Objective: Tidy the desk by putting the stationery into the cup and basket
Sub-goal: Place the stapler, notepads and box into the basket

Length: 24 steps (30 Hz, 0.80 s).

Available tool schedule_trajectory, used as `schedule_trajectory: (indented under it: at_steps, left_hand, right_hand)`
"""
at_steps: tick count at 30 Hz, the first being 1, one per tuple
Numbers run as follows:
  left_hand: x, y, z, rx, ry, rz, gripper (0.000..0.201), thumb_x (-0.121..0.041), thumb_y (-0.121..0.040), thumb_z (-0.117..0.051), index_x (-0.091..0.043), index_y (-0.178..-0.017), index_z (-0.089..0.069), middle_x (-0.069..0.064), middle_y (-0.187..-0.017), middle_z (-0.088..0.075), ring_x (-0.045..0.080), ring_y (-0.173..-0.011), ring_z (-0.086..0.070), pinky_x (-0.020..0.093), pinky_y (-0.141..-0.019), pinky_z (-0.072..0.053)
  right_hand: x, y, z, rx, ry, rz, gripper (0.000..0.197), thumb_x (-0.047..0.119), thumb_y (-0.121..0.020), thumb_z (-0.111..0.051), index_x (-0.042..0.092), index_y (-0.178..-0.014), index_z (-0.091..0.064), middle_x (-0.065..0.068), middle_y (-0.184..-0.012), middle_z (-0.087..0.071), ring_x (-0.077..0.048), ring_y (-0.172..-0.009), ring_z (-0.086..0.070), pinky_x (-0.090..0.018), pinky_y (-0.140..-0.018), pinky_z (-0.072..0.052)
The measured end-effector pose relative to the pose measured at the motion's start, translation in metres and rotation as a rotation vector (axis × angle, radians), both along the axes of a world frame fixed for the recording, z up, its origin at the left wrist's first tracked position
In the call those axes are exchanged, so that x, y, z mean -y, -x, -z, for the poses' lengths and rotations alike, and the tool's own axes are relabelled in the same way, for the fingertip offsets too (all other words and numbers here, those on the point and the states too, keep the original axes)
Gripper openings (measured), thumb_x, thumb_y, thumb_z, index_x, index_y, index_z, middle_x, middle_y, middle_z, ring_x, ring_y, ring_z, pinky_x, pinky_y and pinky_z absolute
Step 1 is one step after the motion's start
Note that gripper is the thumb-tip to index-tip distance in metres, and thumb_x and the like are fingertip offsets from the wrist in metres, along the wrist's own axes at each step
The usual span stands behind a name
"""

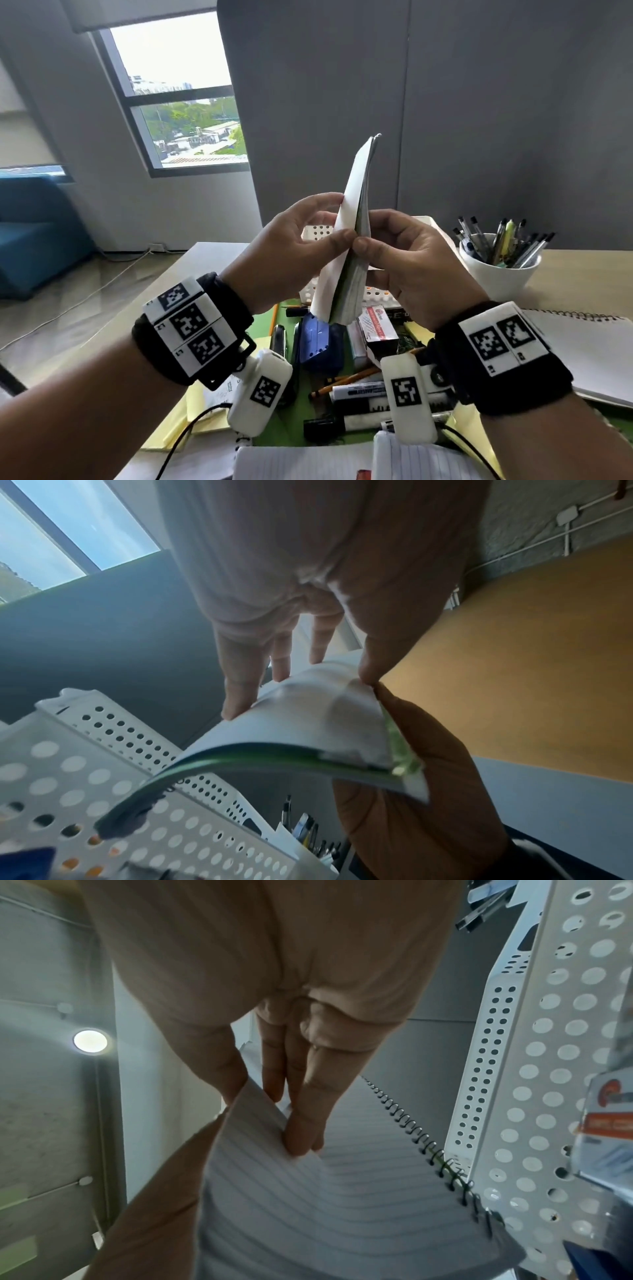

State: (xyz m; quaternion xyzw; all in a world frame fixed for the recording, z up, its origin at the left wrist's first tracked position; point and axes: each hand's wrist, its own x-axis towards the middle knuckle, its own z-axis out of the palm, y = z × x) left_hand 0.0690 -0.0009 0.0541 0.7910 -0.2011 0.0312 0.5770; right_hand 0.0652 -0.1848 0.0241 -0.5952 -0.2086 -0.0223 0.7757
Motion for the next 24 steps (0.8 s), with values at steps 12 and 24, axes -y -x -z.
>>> schedule_trajectory:
  at_steps: [12, 24]
  left_hand:
    - [-0.07, -0.024, -0.036, -0.06, 0.064, -0.15, 0.043, 0.01, -0.097, -0.05, -0.012, -0.134, -0.053, 0.018, -0.117, -0.07, 0.034, -0.108, -0.071, 0.043, -0.084, -0.063]
    - [-0.037, -0.03, -0.032, -0.199, 0.456, 0.13, 0.049, 0.011, -0.099, -0.041, -0.003, -0.145, -0.047, 0.021, -0.132, -0.061, 0.033, -0.11, -0.067, 0.044, -0.079, -0.061]
  right_hand:
    - [0.046, -0.008, -0.022, 0.066, -0.095, 0.539, 0.043, -0.015, -0.088, -0.05, 0.026, -0.1, -0.051, -0.007, -0.089, -0.075, -0.029, -0.075, -0.069, -0.046, -0.067, -0.058]
    - [0.018, 0.011, -0.021, -0.145, 0.316, 0.048, 0.086, 0.093, -0.072, -0.028, 0.046, -0.137, -0.058, -0.01, -0.154, -0.048, -0.037, -0.142, -0.045, -0.053, -0.115, -0.035]
